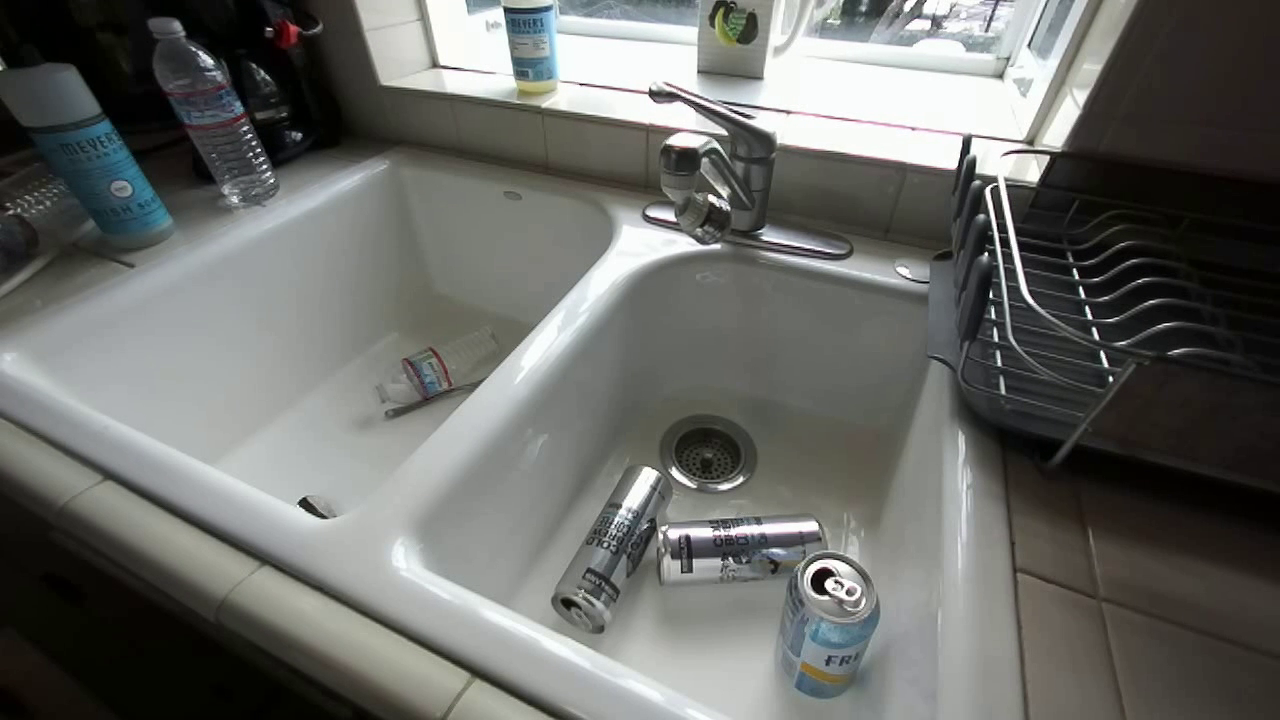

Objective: Pick up the water bottle on the left side of the counter and put it in the drying rack

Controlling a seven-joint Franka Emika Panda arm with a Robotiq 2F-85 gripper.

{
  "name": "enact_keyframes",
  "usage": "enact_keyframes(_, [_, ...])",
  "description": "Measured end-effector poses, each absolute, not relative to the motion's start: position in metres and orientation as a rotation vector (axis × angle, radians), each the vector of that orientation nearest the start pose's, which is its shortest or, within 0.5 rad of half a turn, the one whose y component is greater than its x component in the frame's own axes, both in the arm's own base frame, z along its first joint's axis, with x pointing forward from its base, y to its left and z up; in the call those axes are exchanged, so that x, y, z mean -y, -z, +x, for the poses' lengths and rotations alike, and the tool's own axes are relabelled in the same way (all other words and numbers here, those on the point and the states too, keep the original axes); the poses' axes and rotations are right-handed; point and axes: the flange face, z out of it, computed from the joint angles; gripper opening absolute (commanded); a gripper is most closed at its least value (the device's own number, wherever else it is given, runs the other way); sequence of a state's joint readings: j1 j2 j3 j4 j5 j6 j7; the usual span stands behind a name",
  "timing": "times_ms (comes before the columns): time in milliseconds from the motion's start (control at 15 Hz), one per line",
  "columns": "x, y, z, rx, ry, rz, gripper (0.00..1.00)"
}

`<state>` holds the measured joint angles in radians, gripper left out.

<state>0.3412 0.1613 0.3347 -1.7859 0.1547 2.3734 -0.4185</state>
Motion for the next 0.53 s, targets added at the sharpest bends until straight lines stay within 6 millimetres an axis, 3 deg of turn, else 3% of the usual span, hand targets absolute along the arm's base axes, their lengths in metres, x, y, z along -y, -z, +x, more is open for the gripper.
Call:
enact_keyframes(200, [-0.3967,-0.5078,0.5069,1.361,0.578,-2.503,0.61])
enact_keyframes(267, [-0.3973,-0.5066,0.5070,1.363,0.576,-2.503,0.46])
enact_keyframes(333, [-0.3978,-0.5054,0.5072,1.365,0.573,-2.503,0.48])
enact_keyframes(400, [-0.3983,-0.5042,0.5074,1.368,0.571,-2.503,0.43])
enact_keyframes(533, [-0.3991,-0.5026,0.5076,1.376,0.569,-2.504,0.21])
